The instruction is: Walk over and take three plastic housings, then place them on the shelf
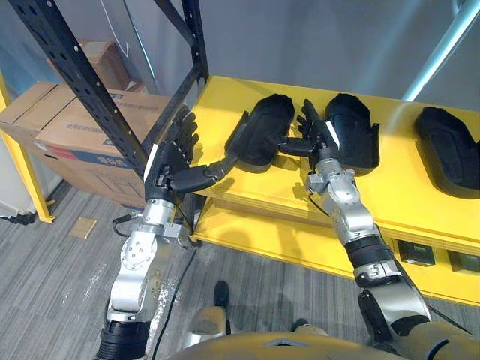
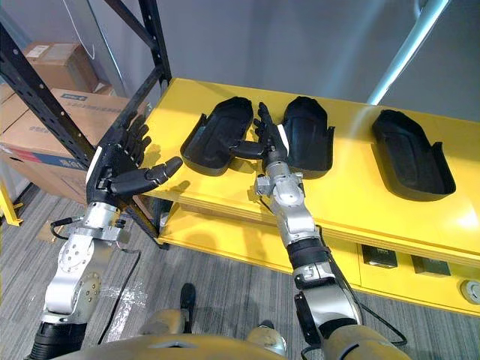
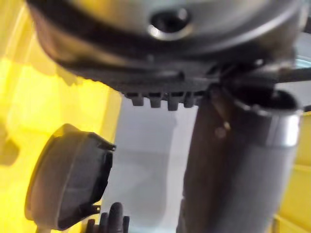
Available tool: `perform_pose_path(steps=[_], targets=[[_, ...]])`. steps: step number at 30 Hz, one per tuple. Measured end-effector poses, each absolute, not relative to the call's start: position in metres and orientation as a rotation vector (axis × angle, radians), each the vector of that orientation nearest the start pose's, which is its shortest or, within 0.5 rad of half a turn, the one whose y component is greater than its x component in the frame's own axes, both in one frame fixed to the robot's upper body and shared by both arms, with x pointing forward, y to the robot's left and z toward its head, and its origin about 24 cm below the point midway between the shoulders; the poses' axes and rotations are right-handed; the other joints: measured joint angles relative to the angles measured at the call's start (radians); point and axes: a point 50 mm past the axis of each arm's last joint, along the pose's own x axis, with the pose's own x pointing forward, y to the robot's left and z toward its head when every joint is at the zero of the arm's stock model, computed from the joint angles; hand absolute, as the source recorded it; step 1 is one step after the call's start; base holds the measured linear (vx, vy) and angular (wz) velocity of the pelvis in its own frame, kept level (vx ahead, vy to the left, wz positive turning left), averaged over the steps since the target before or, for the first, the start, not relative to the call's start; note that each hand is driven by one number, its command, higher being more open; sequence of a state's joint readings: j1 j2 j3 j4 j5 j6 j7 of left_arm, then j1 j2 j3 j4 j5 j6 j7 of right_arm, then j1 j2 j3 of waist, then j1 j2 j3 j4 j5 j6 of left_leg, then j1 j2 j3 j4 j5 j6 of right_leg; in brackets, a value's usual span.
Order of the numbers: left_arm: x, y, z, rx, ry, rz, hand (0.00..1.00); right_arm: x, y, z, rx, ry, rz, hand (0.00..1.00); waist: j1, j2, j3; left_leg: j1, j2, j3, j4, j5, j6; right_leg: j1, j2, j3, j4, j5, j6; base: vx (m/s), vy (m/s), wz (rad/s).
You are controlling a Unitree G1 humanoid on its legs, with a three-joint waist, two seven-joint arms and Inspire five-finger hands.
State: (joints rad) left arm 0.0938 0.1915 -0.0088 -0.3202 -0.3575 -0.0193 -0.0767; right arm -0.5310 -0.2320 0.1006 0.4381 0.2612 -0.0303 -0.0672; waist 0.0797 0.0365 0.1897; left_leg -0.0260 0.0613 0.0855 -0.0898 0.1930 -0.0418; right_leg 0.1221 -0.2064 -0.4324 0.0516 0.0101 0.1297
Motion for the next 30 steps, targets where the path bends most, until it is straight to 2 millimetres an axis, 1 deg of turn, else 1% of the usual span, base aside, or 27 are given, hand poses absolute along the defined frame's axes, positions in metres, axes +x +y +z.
perform_pose_path(steps=[4, 7, 11, 13, 14, 16, 17, 23, 25, 30], targets=[[0.225, 0.169, 0.091, -0.169, -0.205, -0.141, 1.0, 0.357, -0.154, 0.1, -0.025, -0.074, 0.074, 1.0, 0.003, 0.001, 0.001, 0.0, 0.0, -0.004, 0.0, -0.003, -0.005, 0.0, 0.0, -0.002, 0.005, -0.002, -0.002, 0.0, 0.0, 0.0], [0.225, 0.166, 0.091, -0.179, -0.205, -0.152, 1.0, 0.362, -0.154, 0.099, -0.032, -0.054, 0.075, 1.0, 0.004, 0.003, 0.002, 0.001, 0.0, -0.009, 0.0, -0.002, -0.007, -0.002, -0.001, -0.005, 0.019, -0.008, -0.007, -0.03, -0.017, 0.03], [0.225, 0.164, 0.091, -0.219, -0.208, -0.153, 1.0, 0.368, -0.156, 0.102, -0.045, -0.045, 0.075, 1.0, 0.009, 0.013, 0.008, -0.001, 0.001, -0.015, 0.0, 0.0, -0.01, -0.006, -0.003, -0.007, 0.031, -0.012, -0.007, -0.03, -0.014, 0.02], [0.224, 0.164, 0.092, -0.22, -0.21, -0.154, 1.0, 0.372, -0.158, 0.109, -0.058, -0.062, 0.075, 1.0, 0.012, 0.025, 0.023, -0.004, 0.001, -0.019, 0.0, 0.0, -0.009, -0.013, -0.003, -0.009, 0.042, -0.017, -0.003, -0.04, -0.081, 0.17], [0.223, 0.163, 0.098, -0.226, -0.235, -0.157, 1.0, 0.383, -0.173, 0.126, -0.113, -0.075, 0.048, 1.0, 0.027, 0.039, 0.05, -0.027, 0.0, -0.042, 0.0, 0.013, -0.016, -0.043, -0.021, -0.033, 0.101, -0.044, -0.003, 0.0, -0.153, 0.3], [0.223, 0.163, 0.1, -0.226, -0.247, -0.162, 1.0, 0.387, -0.172, 0.132, -0.115, -0.082, 0.047, 1.0, 0.027, 0.039, 0.059, -0.026, -0.003, -0.041, 0.001, 0.017, -0.011, -0.047, -0.027, -0.031, 0.113, -0.049, 0.0, 0.01, -0.144, 0.21], [0.222, 0.16, 0.1, -0.27, -0.246, -0.171, 1.0, 0.398, -0.18, 0.154, -0.144, -0.114, 0.035, 1.0, 0.03, 0.055, 0.1, -0.021, -0.014, -0.056, 0.0, 0.015, -0.015, -0.055, -0.047, -0.038, 0.165, -0.081, -0.004, -0.04, -0.139, 0.15], [0.222, 0.161, 0.099, -0.271, -0.244, -0.166, 1.0, 0.4, -0.179, 0.162, -0.149, -0.139, 0.038, 1.0, 0.039, 0.054, 0.107, -0.036, -0.018, -0.056, 0.001, 0.017, -0.014, -0.074, -0.054, -0.038, 0.177, -0.085, -0.003, 0.01, -0.062, 0.03], [0.222, 0.159, 0.1, -0.274, -0.256, -0.173, 1.0, 0.402, -0.177, 0.174, -0.154, -0.185, 0.045, 1.0, 0.037, 0.055, 0.127, -0.037, -0.018, -0.057, 0.001, 0.018, -0.014, -0.08, -0.056, -0.038, 0.192, -0.09, -0.001, 0.02, -0.055, 0.01], [0.221, 0.156, 0.1, -0.277, -0.255, -0.186, 1.0, 0.404, -0.17, 0.193, -0.171, -0.257, 0.071, 1.0, 0.037, 0.055, 0.146, -0.037, -0.017, -0.058, 0.003, 0.018, -0.014, -0.087, -0.06, -0.038, 0.211, -0.102, 0.001, 0.02, -0.064, 0.01]])
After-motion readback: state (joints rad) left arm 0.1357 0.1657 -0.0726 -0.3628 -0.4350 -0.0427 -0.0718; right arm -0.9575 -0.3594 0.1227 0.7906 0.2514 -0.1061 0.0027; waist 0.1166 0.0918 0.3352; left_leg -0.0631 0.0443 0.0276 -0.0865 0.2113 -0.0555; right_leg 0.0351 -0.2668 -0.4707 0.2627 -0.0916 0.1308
